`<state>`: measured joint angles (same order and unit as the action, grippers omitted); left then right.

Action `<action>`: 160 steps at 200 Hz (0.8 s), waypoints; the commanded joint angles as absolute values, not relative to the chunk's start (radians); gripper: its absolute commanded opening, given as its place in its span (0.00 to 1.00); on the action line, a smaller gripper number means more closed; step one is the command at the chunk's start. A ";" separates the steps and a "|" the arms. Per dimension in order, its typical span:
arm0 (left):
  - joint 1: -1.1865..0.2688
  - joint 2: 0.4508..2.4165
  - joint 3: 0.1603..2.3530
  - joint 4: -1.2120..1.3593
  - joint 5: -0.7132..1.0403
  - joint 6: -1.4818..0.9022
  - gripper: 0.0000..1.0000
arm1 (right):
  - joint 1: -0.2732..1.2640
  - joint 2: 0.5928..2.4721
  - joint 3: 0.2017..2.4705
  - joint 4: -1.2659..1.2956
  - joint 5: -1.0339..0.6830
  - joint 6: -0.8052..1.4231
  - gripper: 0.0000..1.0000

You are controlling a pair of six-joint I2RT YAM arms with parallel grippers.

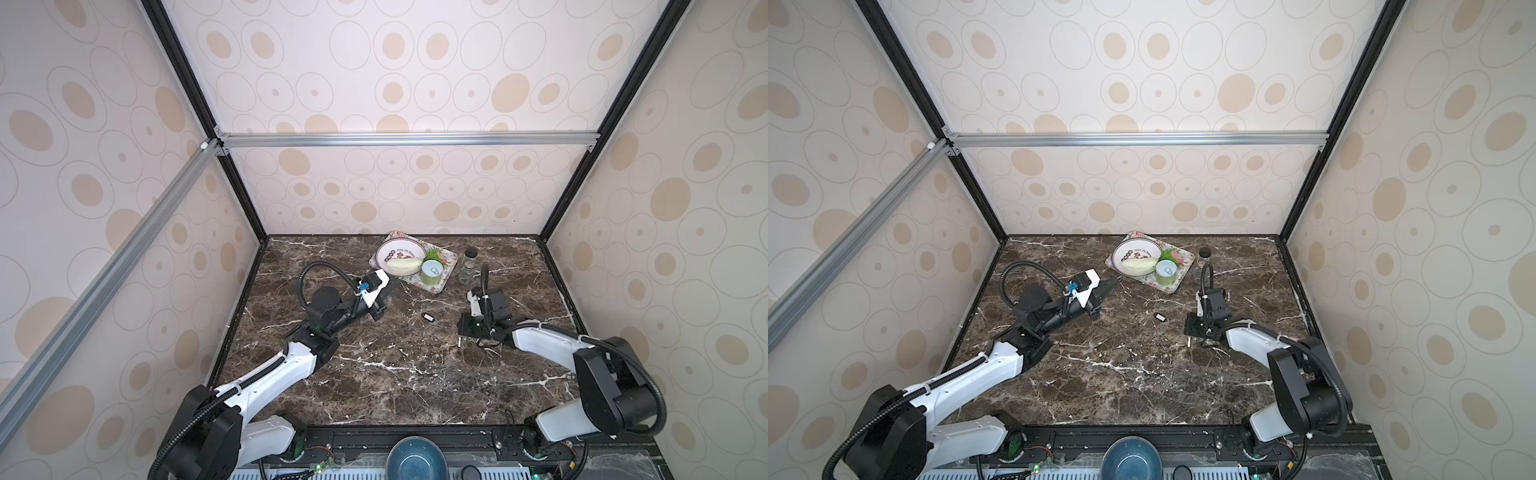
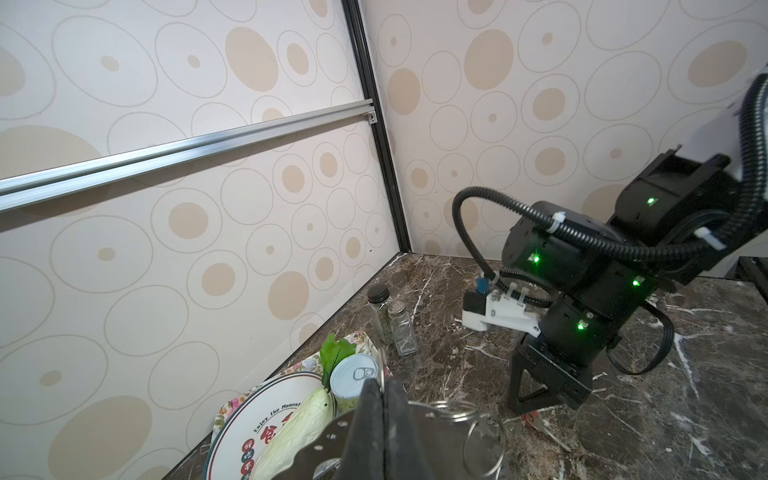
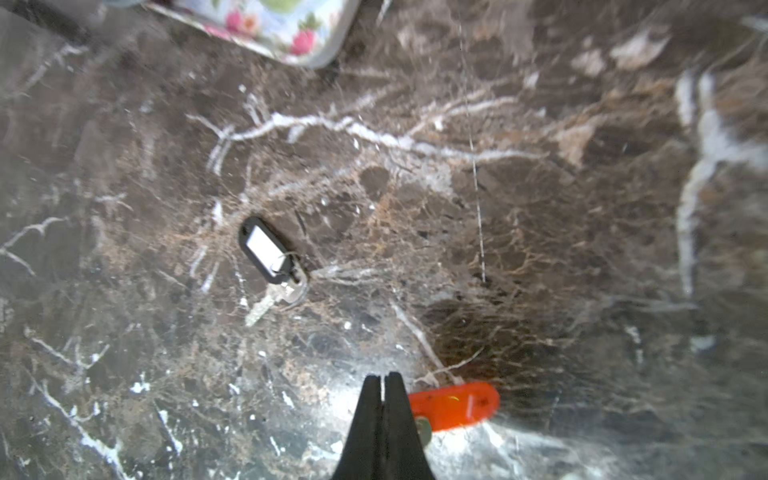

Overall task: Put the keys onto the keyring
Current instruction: 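Lift the red-tagged key with the right gripper and swing it toward the left gripper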

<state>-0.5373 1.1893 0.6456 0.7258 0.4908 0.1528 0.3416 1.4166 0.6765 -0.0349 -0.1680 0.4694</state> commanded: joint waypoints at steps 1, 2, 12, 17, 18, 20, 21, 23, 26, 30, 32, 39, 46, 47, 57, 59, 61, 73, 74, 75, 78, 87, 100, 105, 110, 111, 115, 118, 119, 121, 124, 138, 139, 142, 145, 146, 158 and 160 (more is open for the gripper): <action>-0.533 1.177 0.662 0.788 0.509 0.145 0.00 | 0.359 1.289 0.643 0.055 -0.161 0.445 0.00; -0.533 1.177 0.663 0.789 0.509 0.145 0.00 | 0.360 1.283 0.641 0.060 -0.161 0.443 0.00; -0.533 1.177 0.661 0.793 0.512 0.143 0.00 | 0.374 1.219 0.616 0.109 -0.156 0.425 0.00; -0.534 1.177 0.661 0.793 0.513 0.141 0.00 | 0.382 1.180 0.606 0.130 -0.149 0.417 0.00; -0.533 1.177 0.661 0.794 0.514 0.141 0.00 | 0.384 1.172 0.604 0.135 -0.147 0.416 0.00; -0.534 1.176 0.661 0.794 0.517 0.141 0.00 | 0.389 1.159 0.600 0.145 -0.144 0.412 0.00; -0.534 1.175 0.661 0.795 0.518 0.140 0.00 | 0.391 1.152 0.597 0.150 -0.143 0.410 0.00; -0.533 1.176 0.661 0.796 0.518 0.140 0.00 | 0.395 1.139 0.593 0.160 -0.140 0.405 0.00; -0.534 1.176 0.659 0.797 0.520 0.140 0.00 | 0.401 1.117 0.585 0.173 -0.134 0.401 0.00; -0.533 1.175 0.659 0.799 0.521 0.137 0.00 | 0.412 1.089 0.578 0.193 -0.123 0.391 0.00; -0.534 1.176 0.659 0.798 0.523 0.138 0.00 | 0.415 1.075 0.573 0.202 -0.117 0.387 0.00; -0.533 1.178 0.658 0.800 0.528 0.137 0.00 | 0.434 1.030 0.560 0.228 -0.096 0.373 0.00; -0.534 1.177 0.658 0.801 0.531 0.137 0.00 | 0.450 0.986 0.542 0.272 -0.076 0.356 0.00; -0.534 1.177 0.658 0.800 0.532 0.137 0.00 | 0.452 0.986 0.539 0.279 -0.073 0.354 0.00; -0.534 1.178 0.657 0.802 0.535 0.135 0.00 | 0.473 0.931 0.498 0.378 -0.041 0.340 0.00; -0.533 1.178 0.659 0.802 0.537 0.135 0.00 | 0.475 0.922 0.486 0.394 -0.034 0.340 0.00; -0.534 1.178 0.659 0.802 0.539 0.134 0.00 | 0.477 0.911 0.477 0.421 -0.028 0.341 0.00; -0.533 1.180 0.661 0.806 0.551 0.130 0.00 | 0.479 0.871 0.418 0.572 -0.007 0.351 0.00; -0.534 1.180 0.661 0.807 0.552 0.129 0.00 | 0.479 0.870 0.415 0.577 -0.005 0.352 0.00; -0.534 1.180 0.662 0.808 0.554 0.129 0.00 | 0.480 0.867 0.412 0.588 -0.004 0.353 0.00; -0.533 1.181 0.661 0.808 0.556 0.128 0.00 | 0.480 0.860 0.406 0.612 0.001 0.358 0.00; -0.534 1.183 0.664 0.811 0.564 0.126 0.00 | 0.479 0.842 0.407 0.630 0.007 0.365 0.00; -0.534 1.189 0.668 0.816 0.577 0.121 0.00 | 0.479 0.822 0.438 0.597 -0.030 0.360 0.00; -0.534 1.190 0.670 0.817 0.581 0.119 0.00 | 0.480 0.817 0.448 0.591 -0.049 0.356 0.00; -0.534 1.193 0.675 0.815 0.585 0.116 0.00 | 0.479 0.809 0.453 0.586 -0.060 0.354 0.00; -0.534 1.193 0.677 0.815 0.586 0.116 0.00 | 0.479 0.809 0.455 0.585 -0.061 0.354 0.00; -0.534 1.195 0.679 0.815 0.591 0.112 0.00 | 0.479 0.805 0.455 0.588 -0.064 0.354 0.00; -0.534 1.195 0.680 0.815 0.594 0.111 0.00 | 0.479 0.800 0.454 0.592 -0.066 0.355 0.00; -0.534 1.195 0.680 0.815 0.595 0.111 0.00 | 0.480 0.798 0.453 0.595 -0.067 0.355 0.00; -0.534 1.195 0.681 0.815 0.599 0.109 0.00 | 0.480 0.797 0.451 0.602 -0.067 0.357 0.00; -0.533 1.196 0.681 0.817 0.604 0.108 0.00 | 0.479 0.792 0.446 0.616 -0.067 0.357 0.00; -0.534 1.199 0.675 0.834 0.627 0.104 0.00 | 0.480 0.779 0.411 0.704 -0.062 0.358 0.00; -0.534 1.199 0.674 0.834 0.628 0.104 0.00 | 0.479 0.778 0.408 0.711 -0.062 0.358 0.00; -0.534 1.200 0.674 0.834 0.630 0.103 0.00 | 0.480 0.778 0.400 0.729 -0.062 0.356 0.00; -0.534 1.201 0.674 0.834 0.631 0.103 0.00 | 0.479 0.778 0.393 0.747 -0.063 0.357 0.00; -0.534 1.201 0.675 0.833 0.632 0.103 0.00 | 0.479 0.777 0.391 0.753 -0.062 0.357 0.00; -0.533 1.204 0.681 0.820 0.635 0.104 0.00 | 0.479 0.780 0.369 0.807 -0.060 0.363 0.00; -0.534 1.204 0.682 0.818 0.635 0.104 0.00 | 0.479 0.780 0.368 0.814 -0.063 0.364 0.00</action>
<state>-0.5373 1.2011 0.6456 0.7628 0.5934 0.1184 0.4767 0.7910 0.4080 0.6437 -0.0528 0.3695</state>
